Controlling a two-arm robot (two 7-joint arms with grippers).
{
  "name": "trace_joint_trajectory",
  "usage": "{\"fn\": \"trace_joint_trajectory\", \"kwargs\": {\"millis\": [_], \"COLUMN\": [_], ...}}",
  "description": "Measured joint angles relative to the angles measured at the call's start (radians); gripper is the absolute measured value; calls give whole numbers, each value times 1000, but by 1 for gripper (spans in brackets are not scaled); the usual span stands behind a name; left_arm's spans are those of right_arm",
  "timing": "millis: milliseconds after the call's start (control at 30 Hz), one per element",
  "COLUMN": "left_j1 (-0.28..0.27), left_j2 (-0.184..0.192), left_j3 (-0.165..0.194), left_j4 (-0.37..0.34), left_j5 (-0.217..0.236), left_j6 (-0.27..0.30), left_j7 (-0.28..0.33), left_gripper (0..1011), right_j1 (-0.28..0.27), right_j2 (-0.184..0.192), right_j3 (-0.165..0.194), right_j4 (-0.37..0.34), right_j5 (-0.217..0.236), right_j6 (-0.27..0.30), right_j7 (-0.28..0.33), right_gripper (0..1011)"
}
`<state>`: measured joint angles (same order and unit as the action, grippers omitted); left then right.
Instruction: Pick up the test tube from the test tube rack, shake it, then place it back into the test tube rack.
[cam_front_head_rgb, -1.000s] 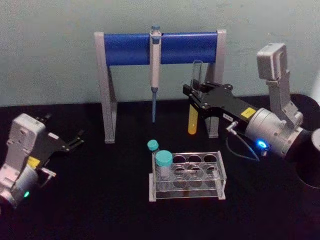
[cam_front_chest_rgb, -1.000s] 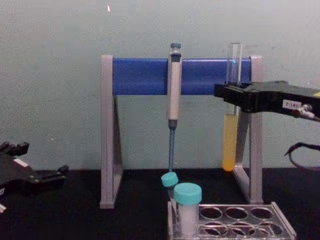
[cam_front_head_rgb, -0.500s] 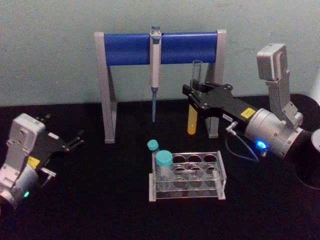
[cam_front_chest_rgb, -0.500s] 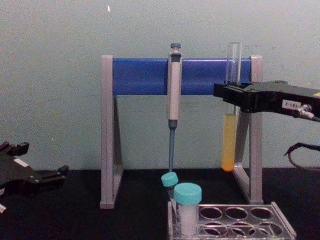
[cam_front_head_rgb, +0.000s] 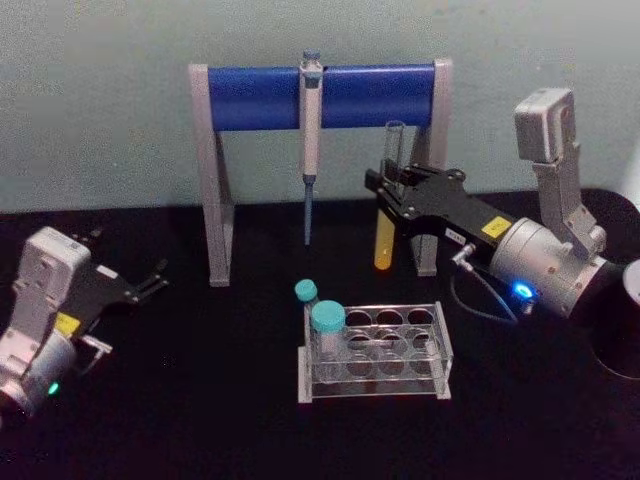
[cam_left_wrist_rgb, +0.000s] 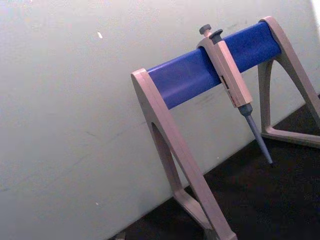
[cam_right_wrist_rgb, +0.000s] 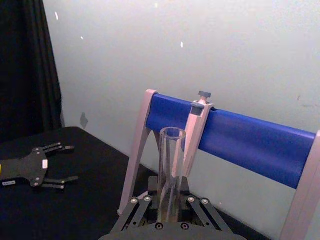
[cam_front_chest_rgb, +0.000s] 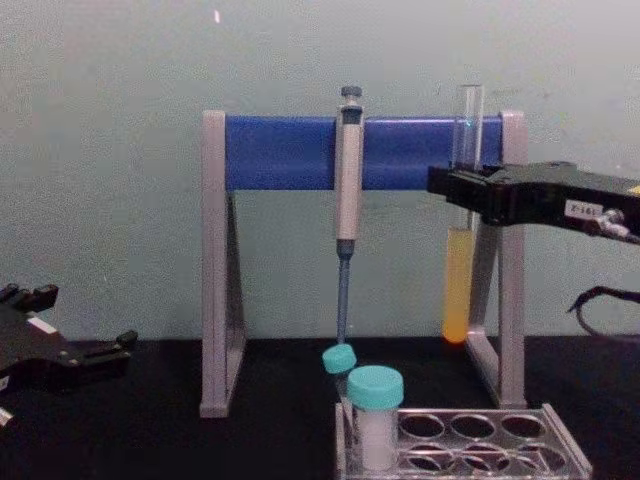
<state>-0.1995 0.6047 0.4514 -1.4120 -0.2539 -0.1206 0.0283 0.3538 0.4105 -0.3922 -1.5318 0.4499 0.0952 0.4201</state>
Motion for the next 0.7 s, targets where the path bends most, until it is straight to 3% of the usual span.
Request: {"fn": "trace_joint_trajectory", "kwargs": {"millis": [433,700], "left_j1": [0,0], "left_j2": [0,0], "left_j3": [0,0], "left_j4": [0,0], "left_j5": [0,0], "left_j6": [0,0], "left_j7": [0,0], "left_gripper": [1010,1010], "right_j1": [-19,-67], "right_j2": [14,49], "right_j3": [8,18], "right_j4": [-26,-89], "right_j5": [3,15], "right_j6": [0,-1], "right_j7": [0,8], "right_gripper": [234,234]}}
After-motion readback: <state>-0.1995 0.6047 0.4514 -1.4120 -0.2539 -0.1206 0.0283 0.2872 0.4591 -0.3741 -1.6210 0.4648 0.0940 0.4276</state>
